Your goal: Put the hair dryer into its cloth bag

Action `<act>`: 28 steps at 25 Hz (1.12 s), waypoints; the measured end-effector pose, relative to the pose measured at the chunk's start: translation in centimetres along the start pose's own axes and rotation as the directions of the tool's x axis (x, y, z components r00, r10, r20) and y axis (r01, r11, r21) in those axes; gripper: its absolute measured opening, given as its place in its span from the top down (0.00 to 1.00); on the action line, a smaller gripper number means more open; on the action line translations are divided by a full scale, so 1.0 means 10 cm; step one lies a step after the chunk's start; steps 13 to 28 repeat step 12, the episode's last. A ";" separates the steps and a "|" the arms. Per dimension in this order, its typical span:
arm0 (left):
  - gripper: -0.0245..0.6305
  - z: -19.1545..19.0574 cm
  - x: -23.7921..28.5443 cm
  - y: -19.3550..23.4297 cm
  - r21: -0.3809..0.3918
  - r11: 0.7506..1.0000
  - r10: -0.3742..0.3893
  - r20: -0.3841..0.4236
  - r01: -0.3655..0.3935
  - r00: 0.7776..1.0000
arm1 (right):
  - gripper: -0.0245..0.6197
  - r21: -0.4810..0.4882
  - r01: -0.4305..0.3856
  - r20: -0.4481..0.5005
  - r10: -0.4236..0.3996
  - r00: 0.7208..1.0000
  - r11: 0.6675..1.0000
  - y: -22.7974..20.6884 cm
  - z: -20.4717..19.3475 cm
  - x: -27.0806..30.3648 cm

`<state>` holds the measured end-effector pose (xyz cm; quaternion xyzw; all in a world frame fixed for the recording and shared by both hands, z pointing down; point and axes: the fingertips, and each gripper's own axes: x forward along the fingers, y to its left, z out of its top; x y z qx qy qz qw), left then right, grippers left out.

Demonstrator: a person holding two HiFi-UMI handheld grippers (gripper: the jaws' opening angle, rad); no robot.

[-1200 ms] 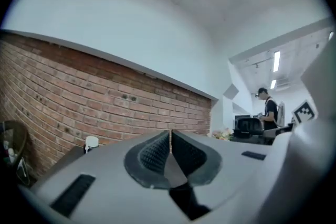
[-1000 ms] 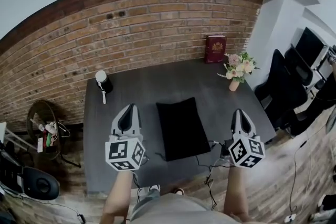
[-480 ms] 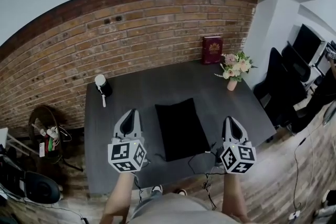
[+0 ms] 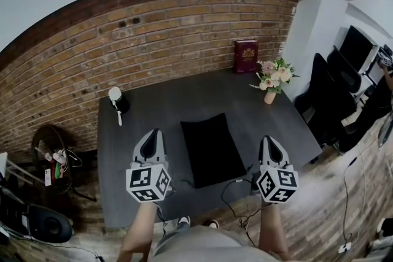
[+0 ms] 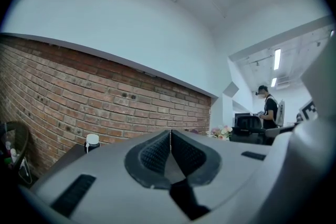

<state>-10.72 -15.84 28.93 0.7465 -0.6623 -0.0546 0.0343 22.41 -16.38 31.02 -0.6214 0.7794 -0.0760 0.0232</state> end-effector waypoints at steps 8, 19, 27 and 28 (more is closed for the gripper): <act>0.95 -0.09 0.04 0.09 -0.014 1.000 -0.005 -0.016 0.005 1.000 | 0.96 -0.003 0.016 -0.016 -0.016 1.000 1.000 0.04 -0.07 0.04; 0.95 -0.12 0.05 0.13 -0.020 1.000 -0.004 -0.024 0.004 1.000 | 0.96 -0.005 0.018 -0.023 -0.018 1.000 1.000 0.07 -0.11 0.06; 0.95 -0.12 0.05 0.13 -0.020 1.000 -0.004 -0.024 0.004 1.000 | 0.96 -0.005 0.018 -0.023 -0.018 1.000 1.000 0.07 -0.11 0.06; 0.95 -0.12 0.05 0.13 -0.020 1.000 -0.004 -0.024 0.004 1.000 | 0.96 -0.005 0.018 -0.023 -0.018 1.000 1.000 0.07 -0.11 0.06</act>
